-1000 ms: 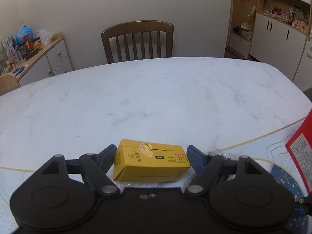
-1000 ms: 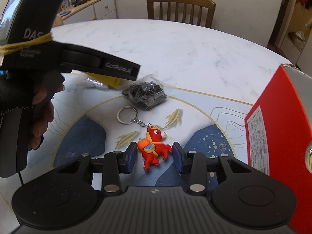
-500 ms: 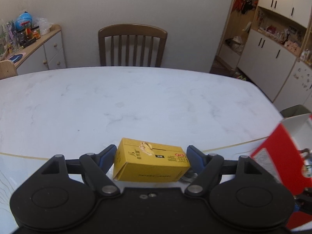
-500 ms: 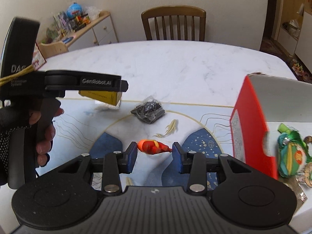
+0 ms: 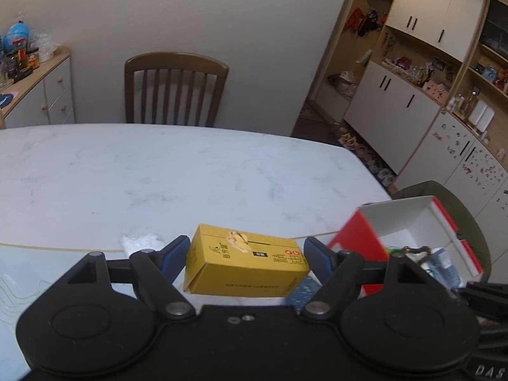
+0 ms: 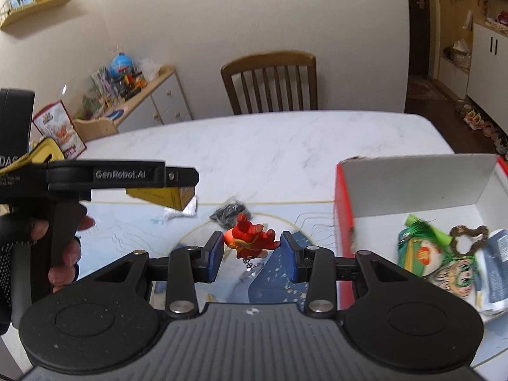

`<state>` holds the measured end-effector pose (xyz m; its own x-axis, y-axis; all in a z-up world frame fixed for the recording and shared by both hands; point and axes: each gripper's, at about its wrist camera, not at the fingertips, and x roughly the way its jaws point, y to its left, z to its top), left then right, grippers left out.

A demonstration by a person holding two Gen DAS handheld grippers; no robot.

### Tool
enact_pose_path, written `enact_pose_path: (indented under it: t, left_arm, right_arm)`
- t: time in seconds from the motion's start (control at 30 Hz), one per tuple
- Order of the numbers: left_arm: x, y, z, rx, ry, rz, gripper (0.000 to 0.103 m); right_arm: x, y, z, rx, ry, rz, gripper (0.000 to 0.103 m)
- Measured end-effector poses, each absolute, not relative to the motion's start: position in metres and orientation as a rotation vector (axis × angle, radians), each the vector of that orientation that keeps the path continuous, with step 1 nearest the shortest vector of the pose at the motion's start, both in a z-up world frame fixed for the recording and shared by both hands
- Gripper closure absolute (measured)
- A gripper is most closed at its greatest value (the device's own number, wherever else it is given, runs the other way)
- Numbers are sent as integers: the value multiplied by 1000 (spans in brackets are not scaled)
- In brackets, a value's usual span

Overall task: Organize objects
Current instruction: 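Carry the yellow box and red horse keychain into the shoebox with both grippers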

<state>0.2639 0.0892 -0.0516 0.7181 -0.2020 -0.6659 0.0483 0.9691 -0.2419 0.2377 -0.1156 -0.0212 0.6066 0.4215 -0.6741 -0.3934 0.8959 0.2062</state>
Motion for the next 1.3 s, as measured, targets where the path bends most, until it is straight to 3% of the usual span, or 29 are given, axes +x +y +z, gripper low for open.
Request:
enact_pose_path:
  t: [0.67,1.3]
  left_arm:
    - [258,-22,-24,-151,755,-261,26]
    - [275,-134,-61,-86,889,-337,26]
  right_arm:
    - [251,-239,13,52,701,351,65]
    - [305,-338,-35,20,776,273,65]
